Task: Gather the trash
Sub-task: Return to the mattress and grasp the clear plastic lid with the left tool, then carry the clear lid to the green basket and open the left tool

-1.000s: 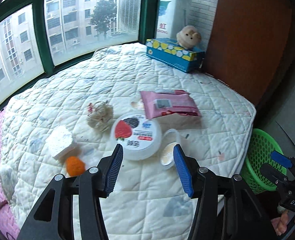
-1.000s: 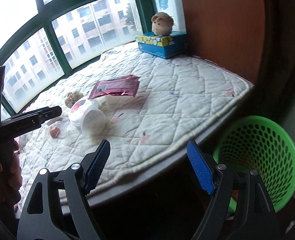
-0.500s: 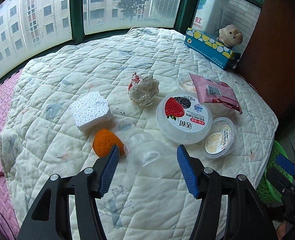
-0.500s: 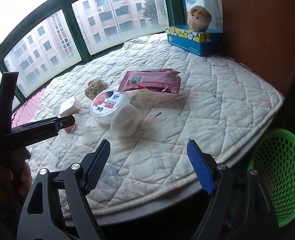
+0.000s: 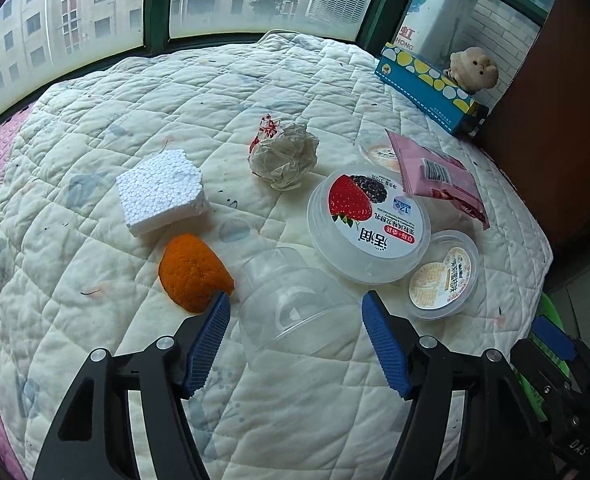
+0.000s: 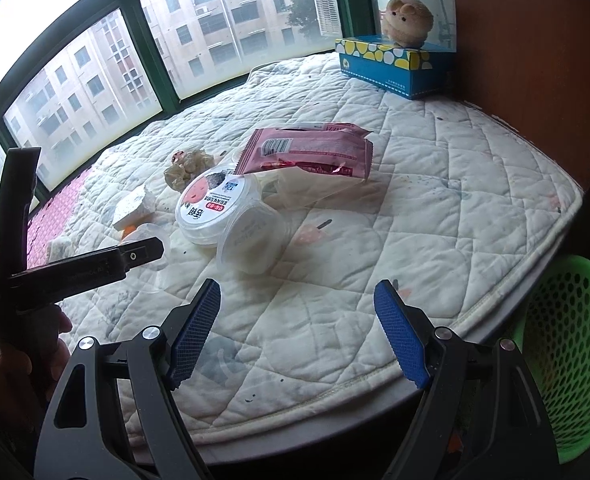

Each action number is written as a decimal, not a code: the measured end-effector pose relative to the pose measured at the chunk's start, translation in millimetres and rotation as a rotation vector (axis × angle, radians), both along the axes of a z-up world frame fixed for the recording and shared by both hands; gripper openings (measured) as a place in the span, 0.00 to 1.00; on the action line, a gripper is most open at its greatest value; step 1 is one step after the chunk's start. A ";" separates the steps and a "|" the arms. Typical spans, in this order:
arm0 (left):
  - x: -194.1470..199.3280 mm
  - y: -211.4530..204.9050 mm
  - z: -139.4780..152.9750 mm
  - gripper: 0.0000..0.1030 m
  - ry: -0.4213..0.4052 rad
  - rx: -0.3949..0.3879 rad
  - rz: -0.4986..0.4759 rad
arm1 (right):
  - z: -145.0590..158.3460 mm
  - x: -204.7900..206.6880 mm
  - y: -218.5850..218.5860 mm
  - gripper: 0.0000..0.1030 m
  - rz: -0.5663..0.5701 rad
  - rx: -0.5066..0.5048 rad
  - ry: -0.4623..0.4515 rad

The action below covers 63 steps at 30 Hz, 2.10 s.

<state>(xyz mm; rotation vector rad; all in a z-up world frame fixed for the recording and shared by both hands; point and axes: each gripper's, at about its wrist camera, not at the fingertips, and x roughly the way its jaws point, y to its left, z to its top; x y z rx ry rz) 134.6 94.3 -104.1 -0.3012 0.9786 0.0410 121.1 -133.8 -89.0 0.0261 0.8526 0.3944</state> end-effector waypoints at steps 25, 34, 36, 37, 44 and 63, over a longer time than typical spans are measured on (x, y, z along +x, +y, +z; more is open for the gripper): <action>-27.0 23.4 27.3 0.57 -0.081 -0.082 -0.046 | -37.7 55.1 46.7 0.46 0.029 0.044 0.115; -28.5 8.3 37.8 0.57 -0.105 -0.092 -0.089 | -31.8 39.9 20.8 0.41 -0.004 0.094 0.109; -28.0 1.8 40.4 0.57 -0.109 -0.093 -0.104 | -28.4 34.8 13.7 0.41 -0.014 0.096 0.101; -27.5 -1.1 41.5 0.57 -0.111 -0.092 -0.110 | -26.6 32.0 9.7 0.41 -0.019 0.099 0.098; -23.4 -30.6 52.2 0.57 -0.125 -0.090 -0.180 | -13.6 14.3 -20.6 0.41 -0.065 0.112 0.063; -3.3 -207.1 67.8 0.57 -0.133 -0.107 -0.527 | 2.4 -40.5 -182.4 0.41 -0.379 0.010 0.001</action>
